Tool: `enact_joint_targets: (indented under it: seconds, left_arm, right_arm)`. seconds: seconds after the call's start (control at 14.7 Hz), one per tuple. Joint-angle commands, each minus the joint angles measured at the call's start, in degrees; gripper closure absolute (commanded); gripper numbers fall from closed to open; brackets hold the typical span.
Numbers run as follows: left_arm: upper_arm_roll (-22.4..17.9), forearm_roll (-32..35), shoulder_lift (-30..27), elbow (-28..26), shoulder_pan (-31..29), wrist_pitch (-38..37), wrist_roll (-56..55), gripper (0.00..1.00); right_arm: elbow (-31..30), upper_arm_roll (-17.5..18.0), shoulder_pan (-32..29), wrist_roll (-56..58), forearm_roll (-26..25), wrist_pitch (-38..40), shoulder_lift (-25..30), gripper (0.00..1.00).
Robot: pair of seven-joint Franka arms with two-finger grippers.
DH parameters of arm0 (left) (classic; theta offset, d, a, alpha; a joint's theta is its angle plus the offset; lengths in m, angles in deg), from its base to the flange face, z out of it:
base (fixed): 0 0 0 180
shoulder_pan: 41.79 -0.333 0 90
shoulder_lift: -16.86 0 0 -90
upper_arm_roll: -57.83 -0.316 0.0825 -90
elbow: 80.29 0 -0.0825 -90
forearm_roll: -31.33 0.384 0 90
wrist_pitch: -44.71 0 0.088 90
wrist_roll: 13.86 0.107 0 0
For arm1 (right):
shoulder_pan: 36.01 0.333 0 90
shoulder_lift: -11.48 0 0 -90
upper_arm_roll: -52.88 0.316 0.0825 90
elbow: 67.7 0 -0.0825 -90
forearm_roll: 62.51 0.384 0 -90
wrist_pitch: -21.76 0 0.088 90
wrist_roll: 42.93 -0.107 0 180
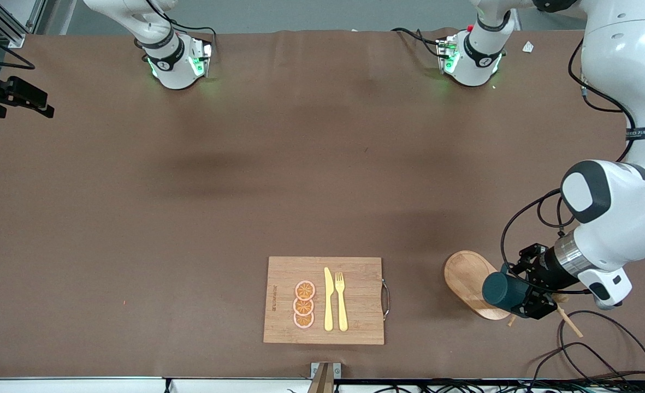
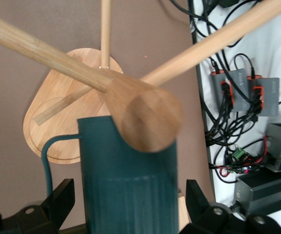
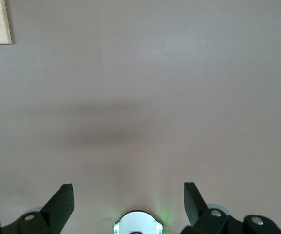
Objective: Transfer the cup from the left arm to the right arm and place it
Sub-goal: 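Close the left gripper on the teal mug body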
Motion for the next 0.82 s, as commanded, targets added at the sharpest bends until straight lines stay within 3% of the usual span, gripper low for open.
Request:
enact_joint_targets:
  seconds: [0.0, 0.34, 0.75]
  left_arm:
    - [-0.1, -0.9, 0.9, 1.2, 0.2, -0.8, -0.8, 0.0]
    - [0.0, -1.0, 1.1, 1.1, 0.2, -0.8, -1.0, 0.01]
    - [0.1, -1.3, 0.7, 1.2, 0.1, -1.1, -0.9, 0.21]
  right_arm:
    - [-1.0, -0.1, 0.3, -0.9, -0.3, 0.0, 1.3, 0.0]
    - [-1.0, -0.1, 0.1, -0.7, -0.3, -0.2, 1.3, 0.0]
    - [-1.0, -0.1, 0.2, -0.7, -0.3, -0.5, 1.3, 0.0]
